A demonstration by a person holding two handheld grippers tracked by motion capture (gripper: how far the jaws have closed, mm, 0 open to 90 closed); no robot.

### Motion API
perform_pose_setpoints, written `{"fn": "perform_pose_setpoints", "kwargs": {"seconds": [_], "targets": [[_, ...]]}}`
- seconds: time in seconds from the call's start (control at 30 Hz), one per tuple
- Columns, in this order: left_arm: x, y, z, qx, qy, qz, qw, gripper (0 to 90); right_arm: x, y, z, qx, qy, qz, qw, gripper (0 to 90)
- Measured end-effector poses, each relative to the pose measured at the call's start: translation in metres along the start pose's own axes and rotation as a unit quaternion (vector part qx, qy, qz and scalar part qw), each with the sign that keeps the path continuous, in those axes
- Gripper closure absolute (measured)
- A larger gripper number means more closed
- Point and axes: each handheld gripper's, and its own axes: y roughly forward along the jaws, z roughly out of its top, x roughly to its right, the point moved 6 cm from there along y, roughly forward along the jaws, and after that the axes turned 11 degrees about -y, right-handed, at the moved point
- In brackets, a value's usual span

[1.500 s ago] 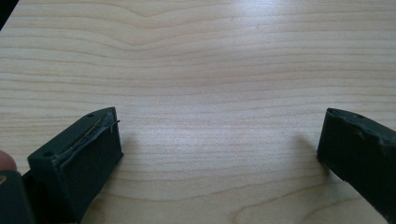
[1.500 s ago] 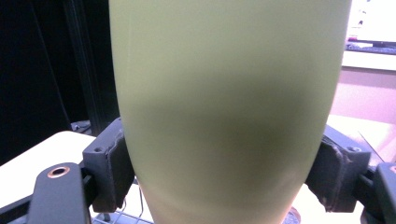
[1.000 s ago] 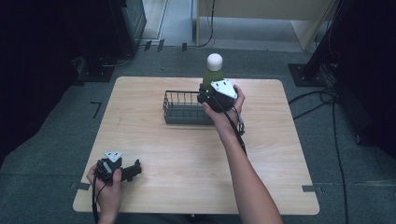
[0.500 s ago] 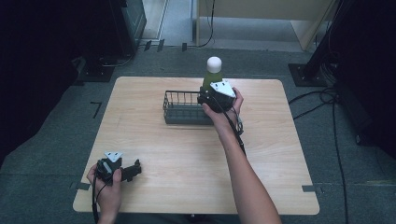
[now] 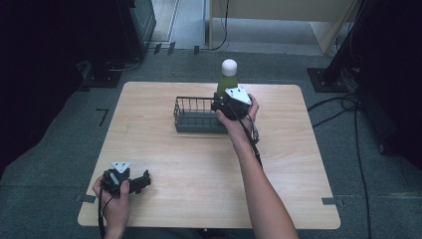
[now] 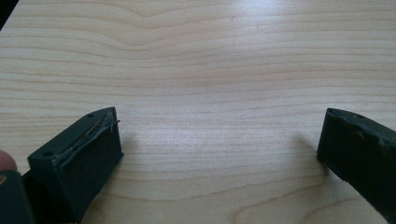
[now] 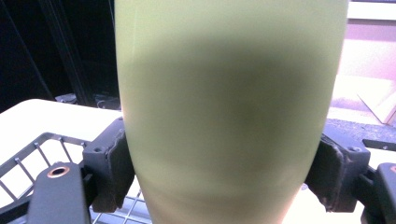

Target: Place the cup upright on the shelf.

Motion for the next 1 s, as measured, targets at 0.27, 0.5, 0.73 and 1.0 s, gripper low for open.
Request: {"fn": "perform_pose_setpoints", "kwargs": {"seconds": [0.27, 0.5, 0.73, 1.0], "targets": [[0.0, 0.0, 0.0, 0.0, 0.0, 0.0, 1.0, 0.0, 0.002, 0.001, 0.0, 0.0, 0.006, 0.001, 1.0, 19.6], [0.0, 0.0, 0.0, 0.0, 0.0, 0.0, 1.0, 0.0, 0.003, -0.002, 0.0, -0.006, 0.013, 0.017, 0.9997, 12.9], [0.0, 0.0, 0.0, 0.0, 0.0, 0.0, 1.0, 0.0, 0.006, -0.011, -0.001, -0.032, 0.036, 0.041, 0.998, 5.5], [0.0, 0.0, 0.0, 0.0, 0.0, 0.0, 1.0, 0.0, 0.008, -0.033, -0.006, -0.022, 0.027, 0.054, 0.998, 3.1]]}}
